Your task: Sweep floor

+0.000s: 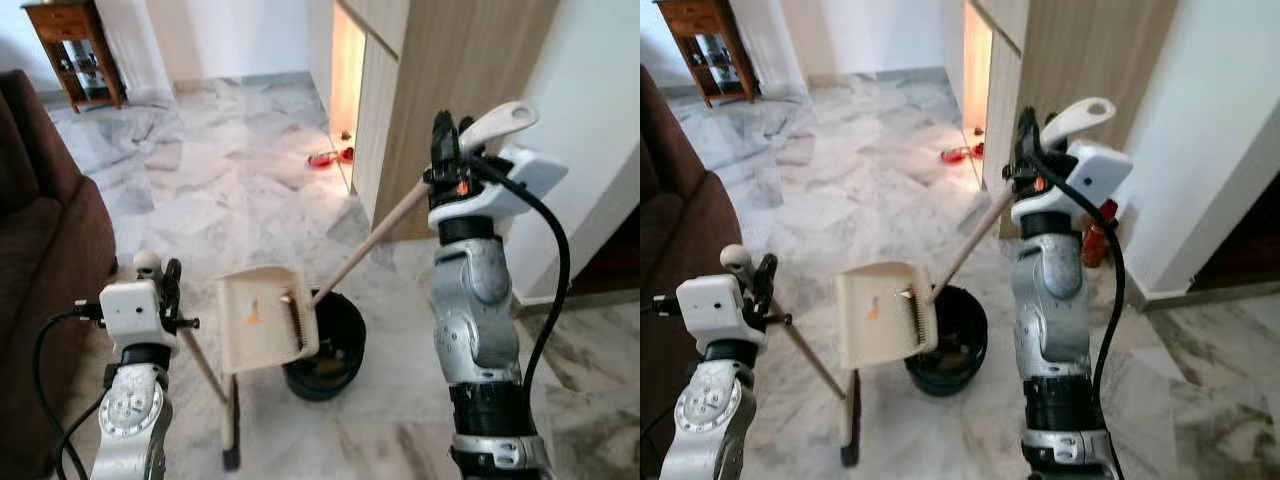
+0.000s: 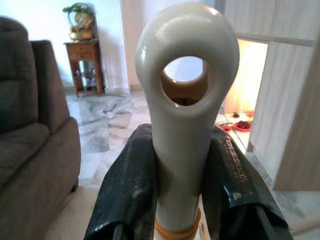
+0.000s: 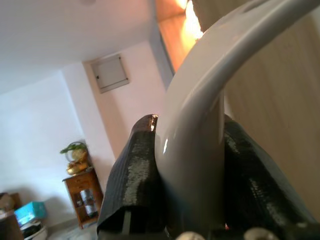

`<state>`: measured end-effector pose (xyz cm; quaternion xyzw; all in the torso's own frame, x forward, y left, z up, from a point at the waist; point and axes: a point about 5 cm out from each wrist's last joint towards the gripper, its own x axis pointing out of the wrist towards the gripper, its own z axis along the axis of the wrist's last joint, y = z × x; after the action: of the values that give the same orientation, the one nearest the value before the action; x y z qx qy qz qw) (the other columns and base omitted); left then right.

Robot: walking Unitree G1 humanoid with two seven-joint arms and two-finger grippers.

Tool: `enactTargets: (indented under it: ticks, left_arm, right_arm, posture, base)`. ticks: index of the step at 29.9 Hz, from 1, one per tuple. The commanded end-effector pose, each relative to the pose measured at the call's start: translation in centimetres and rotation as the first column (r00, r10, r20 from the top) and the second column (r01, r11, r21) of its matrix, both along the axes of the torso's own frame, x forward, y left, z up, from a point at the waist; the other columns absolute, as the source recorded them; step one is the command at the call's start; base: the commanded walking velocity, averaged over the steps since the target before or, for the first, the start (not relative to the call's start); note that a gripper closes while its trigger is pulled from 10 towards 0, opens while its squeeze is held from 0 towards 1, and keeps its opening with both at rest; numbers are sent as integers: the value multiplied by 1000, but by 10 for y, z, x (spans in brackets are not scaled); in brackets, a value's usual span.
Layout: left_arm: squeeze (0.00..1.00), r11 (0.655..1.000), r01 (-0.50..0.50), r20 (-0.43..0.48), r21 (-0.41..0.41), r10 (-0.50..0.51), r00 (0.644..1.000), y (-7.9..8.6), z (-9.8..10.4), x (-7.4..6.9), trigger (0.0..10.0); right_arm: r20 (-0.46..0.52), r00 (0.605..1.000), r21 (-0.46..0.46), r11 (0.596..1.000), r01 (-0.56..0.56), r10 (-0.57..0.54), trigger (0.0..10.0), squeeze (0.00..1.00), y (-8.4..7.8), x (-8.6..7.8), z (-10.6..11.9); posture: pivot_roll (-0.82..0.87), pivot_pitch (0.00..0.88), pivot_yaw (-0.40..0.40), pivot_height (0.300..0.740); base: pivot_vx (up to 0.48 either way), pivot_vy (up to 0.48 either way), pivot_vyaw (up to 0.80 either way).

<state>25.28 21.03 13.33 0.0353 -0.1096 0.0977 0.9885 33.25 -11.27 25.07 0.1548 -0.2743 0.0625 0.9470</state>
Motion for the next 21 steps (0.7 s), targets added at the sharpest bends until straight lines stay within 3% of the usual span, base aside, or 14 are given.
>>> enactTargets:
  ticks: [1, 9, 14, 21]
  left_arm:
    - [0, 1000, -3, 68, 21, 2, 998, 0, 13, 1, 10000]
    - [0, 1000, 5, 69, 18, -6, 998, -2, 14, 2, 10000]
    - [0, 1000, 17, 73, 20, -19, 997, -3, 14, 2, 10000]
    - [0, 1000, 24, 74, 21, -25, 997, -4, 14, 1, 10000]
  right_arm:
    - [86, 996, 42, 999, 26, -29, 10000, 0, -7, -3, 17]
    - [117, 988, 3, 995, 101, -101, 10000, 0, -23, 0, 25]
    - [124, 987, -7, 995, 99, -98, 10000, 0, -24, 0, 26]
    - [129, 987, -34, 994, 104, -99, 10000, 0, -25, 0, 24]
  posture:
    - [166, 1, 38, 740]
    - [158, 7, 41, 740]
    - [158, 13, 43, 740]
    - [155, 19, 46, 740]
  base:
    - [420, 0, 0]
    - [418, 0, 0]
    - [375, 0, 0]
    - [0, 0, 0]
